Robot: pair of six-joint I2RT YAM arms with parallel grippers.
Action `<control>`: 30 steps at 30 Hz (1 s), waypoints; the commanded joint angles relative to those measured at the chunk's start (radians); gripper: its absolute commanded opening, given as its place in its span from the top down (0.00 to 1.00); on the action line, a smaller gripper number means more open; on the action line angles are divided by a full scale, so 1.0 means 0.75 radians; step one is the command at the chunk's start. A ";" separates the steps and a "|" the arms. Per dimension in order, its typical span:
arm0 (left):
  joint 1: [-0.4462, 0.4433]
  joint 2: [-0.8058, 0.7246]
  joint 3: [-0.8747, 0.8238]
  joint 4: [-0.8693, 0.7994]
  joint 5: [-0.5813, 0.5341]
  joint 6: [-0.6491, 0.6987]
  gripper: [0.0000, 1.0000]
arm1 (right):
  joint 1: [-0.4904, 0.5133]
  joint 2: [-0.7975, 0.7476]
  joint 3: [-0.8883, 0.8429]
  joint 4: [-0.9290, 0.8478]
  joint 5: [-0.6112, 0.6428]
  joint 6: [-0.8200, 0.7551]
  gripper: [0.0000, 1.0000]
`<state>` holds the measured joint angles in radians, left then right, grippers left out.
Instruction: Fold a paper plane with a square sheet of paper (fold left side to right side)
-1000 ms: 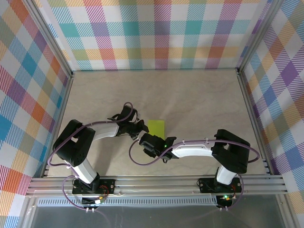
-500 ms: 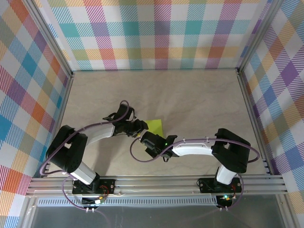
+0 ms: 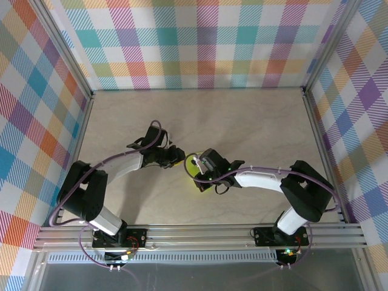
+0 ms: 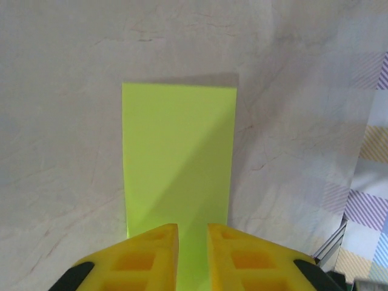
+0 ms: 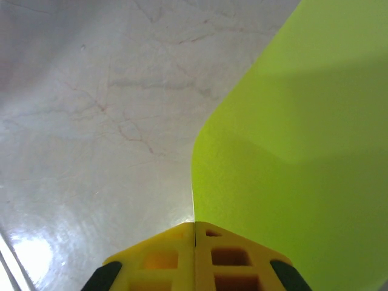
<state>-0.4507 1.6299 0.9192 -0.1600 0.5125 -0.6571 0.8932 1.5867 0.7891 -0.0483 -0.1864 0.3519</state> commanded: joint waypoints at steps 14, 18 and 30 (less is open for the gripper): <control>-0.125 0.410 0.315 -0.147 0.031 0.190 0.95 | -0.100 0.003 -0.112 0.180 -0.251 0.143 1.00; -0.133 0.440 0.301 -0.191 -0.021 0.207 0.98 | -0.113 0.003 -0.111 0.177 -0.255 0.155 1.00; -0.146 0.504 0.280 -0.223 -0.130 0.232 1.00 | -0.164 0.001 -0.094 0.097 -0.202 0.200 1.00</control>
<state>-0.5476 1.9514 1.1427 -0.2459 0.5102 -0.5056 0.7780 1.5867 0.7139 0.0551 -0.3500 0.4877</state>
